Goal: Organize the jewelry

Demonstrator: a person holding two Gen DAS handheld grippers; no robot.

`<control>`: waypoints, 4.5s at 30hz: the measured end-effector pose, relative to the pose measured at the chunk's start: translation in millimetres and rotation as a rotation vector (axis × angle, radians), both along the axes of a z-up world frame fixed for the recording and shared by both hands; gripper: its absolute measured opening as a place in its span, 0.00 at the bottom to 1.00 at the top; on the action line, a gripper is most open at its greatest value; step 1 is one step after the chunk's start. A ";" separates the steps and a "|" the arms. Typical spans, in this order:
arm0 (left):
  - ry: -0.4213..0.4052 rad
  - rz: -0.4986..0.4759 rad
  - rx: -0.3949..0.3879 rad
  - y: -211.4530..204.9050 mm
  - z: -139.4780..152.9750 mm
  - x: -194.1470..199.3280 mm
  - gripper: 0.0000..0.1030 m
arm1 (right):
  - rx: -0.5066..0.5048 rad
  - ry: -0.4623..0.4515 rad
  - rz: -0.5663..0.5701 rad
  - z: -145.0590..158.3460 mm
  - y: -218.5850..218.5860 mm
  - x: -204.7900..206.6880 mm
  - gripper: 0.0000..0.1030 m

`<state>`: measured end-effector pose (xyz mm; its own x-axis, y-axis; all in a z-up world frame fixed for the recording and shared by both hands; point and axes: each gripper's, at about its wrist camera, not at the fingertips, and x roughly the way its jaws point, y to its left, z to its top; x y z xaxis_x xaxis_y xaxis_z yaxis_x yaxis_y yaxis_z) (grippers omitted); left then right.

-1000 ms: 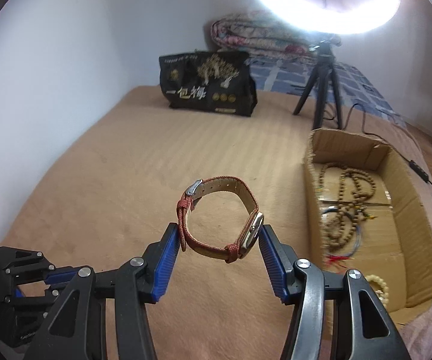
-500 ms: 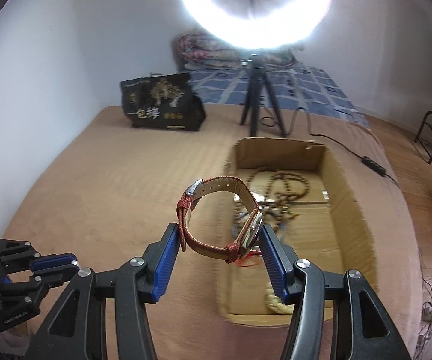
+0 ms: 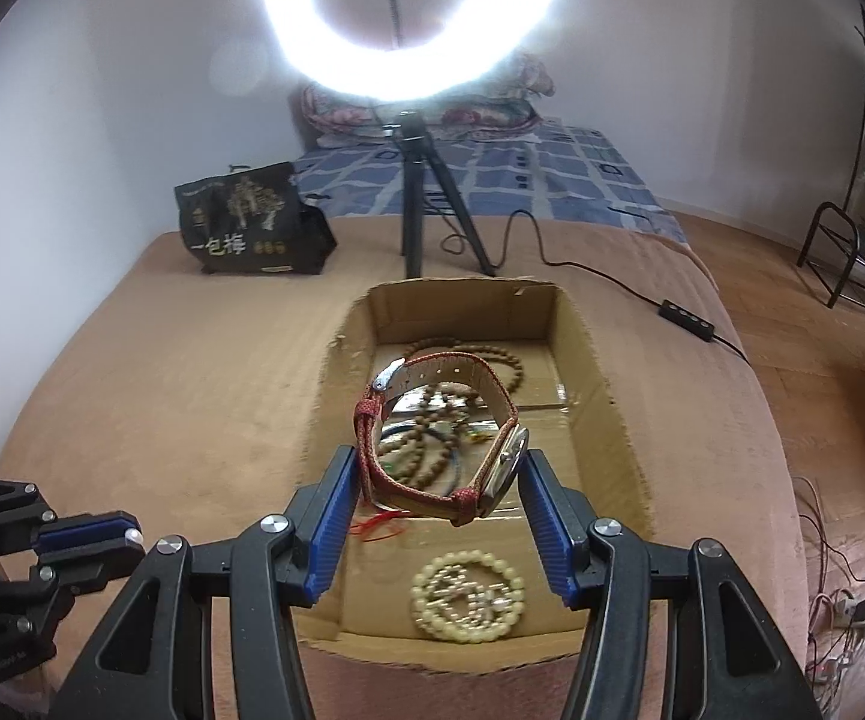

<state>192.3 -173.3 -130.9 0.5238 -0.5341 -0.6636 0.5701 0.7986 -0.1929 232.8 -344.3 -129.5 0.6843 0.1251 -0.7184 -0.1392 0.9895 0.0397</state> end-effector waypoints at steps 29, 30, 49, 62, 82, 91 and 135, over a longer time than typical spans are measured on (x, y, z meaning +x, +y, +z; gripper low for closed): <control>0.013 -0.040 0.021 -61.2 -11.6 33.1 0.07 | 0.035 0.029 -0.024 -13.8 -32.7 35.8 0.56; 0.016 -0.041 0.021 -61.1 -11.5 33.3 0.07 | 0.034 0.027 -0.026 -13.7 -32.4 35.6 0.57; -0.001 -0.014 0.003 -50.9 -1.5 26.8 0.59 | 0.003 -0.056 -0.093 7.1 -31.8 22.8 0.94; -0.051 0.016 -0.002 -32.0 24.5 5.7 0.59 | -0.014 -0.103 -0.083 34.4 -17.8 -0.7 0.95; -0.150 0.187 -0.031 41.2 81.1 -51.3 0.71 | -0.065 -0.182 -0.183 70.2 -18.9 -102.6 0.99; -0.206 0.259 0.032 70.3 101.9 -82.5 0.77 | -0.036 -0.228 -0.250 89.2 -22.4 -151.5 1.00; -0.296 0.350 0.055 91.1 127.6 -122.8 1.00 | -0.096 -0.320 -0.253 105.1 10.1 -185.0 1.00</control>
